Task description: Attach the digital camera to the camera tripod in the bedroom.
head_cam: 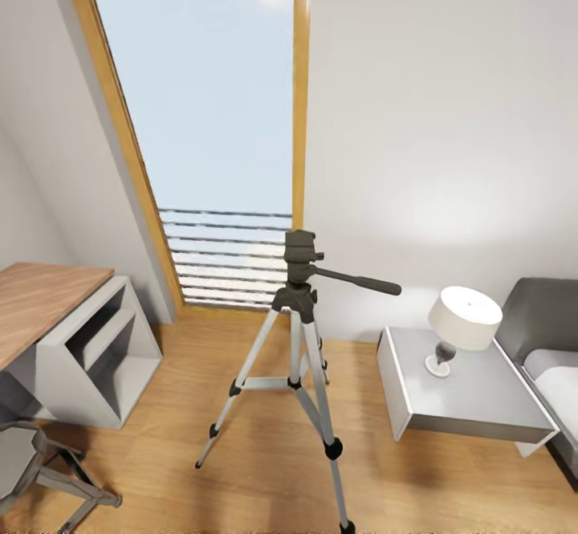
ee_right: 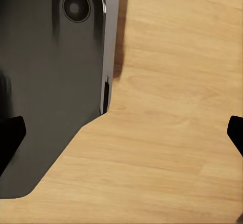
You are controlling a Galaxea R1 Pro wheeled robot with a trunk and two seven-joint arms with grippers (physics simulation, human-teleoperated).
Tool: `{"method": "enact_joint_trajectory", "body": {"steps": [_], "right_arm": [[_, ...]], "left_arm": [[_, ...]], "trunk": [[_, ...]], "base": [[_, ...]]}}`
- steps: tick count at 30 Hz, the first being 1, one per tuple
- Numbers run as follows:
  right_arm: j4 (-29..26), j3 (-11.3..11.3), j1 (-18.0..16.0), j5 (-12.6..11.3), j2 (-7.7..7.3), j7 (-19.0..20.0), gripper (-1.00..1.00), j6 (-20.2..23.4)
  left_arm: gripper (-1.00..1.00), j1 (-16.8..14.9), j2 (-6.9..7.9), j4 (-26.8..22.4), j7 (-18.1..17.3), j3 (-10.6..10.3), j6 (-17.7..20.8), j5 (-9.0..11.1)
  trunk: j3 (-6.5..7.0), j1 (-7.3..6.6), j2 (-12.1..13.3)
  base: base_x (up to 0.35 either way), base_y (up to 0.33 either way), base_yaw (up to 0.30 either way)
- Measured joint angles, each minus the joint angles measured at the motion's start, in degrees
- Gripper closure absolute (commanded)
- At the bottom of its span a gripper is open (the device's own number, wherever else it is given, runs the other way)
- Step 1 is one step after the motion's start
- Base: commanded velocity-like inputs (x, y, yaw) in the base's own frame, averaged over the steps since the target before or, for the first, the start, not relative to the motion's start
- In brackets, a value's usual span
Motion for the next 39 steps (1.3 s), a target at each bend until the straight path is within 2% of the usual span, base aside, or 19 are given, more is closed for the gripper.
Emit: {"method": "enact_joint_trajectory", "body": {"steps": [20,28,39], "right_arm": [[0.00,-0.04,0.00,0.00,0.00,-0.01,-1.00,-0.04],[0.00,0.06,0.00,0.21,0.00,0.00,-1.00,-0.16],[0.00,0.08,0.00,0.37,0.14,0.01,-1.00,-0.22]], "left_arm": [[1.00,0.00,-0.07,-0.02,-0.01,-0.01,0.00,-0.01],[1.00,0.00,-0.07,0.02,-0.01,-0.03,0.01,-0.01],[1.00,-0.01,-0.78,0.04,-0.06,-0.03,0.04,-0.01]], "trunk": [[-1.81,0.00,0.00],[-2.09,0.00,-0.01],[-2.12,0.03,-0.02]], "base": [[0.000,0.000,0.000],[-0.008,0.000,0.000],[-0.273,0.000,0.000]]}}
